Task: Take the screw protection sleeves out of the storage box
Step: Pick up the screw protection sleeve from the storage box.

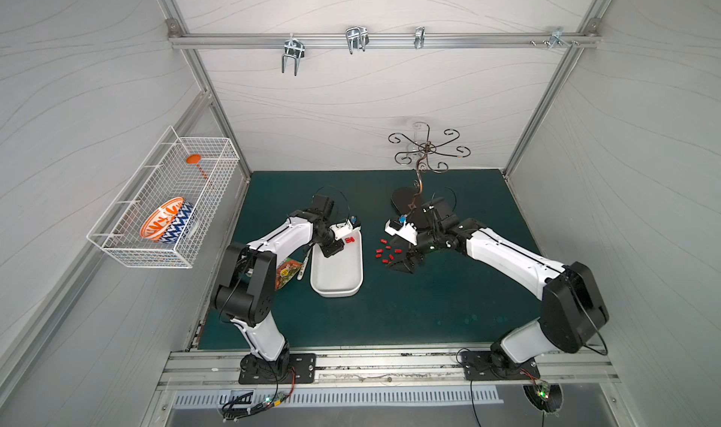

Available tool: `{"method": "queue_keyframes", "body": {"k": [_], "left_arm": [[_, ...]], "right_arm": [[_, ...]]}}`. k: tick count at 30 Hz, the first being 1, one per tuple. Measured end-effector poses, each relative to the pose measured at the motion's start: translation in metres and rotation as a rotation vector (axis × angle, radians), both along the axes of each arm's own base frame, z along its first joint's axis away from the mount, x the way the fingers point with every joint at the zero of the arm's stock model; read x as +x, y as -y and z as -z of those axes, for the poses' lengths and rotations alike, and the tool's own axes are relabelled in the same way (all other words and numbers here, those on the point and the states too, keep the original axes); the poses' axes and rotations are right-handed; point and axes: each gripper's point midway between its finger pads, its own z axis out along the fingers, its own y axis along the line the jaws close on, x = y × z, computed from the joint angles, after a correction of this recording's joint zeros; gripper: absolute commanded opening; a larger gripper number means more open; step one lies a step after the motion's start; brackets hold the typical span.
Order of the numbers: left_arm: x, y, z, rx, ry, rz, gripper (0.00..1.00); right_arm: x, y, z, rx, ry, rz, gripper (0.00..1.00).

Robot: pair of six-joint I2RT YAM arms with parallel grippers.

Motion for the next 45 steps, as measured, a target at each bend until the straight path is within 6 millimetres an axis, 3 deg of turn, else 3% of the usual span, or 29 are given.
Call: {"method": "queue_keyframes", "body": {"k": [5,20,34,45], "left_arm": [[0.013,0.0,0.016,0.034,-0.016,0.019,0.25],[0.036,0.011,0.023,0.055,-0.008,0.092,0.29],[0.043,0.03,0.029,0.063,-0.002,0.157,0.26],[0.043,0.03,0.032,0.077,-0.001,0.179,0.17]], "right_arm": [[0.008,0.005,0.004,-0.017,0.024,0.035,0.98],[0.049,0.041,-0.01,0.002,0.06,0.184,0.98],[0.052,0.045,-0.012,0.01,0.057,0.194,0.98],[0.053,0.047,-0.013,0.016,0.056,0.2,0.98]]}}
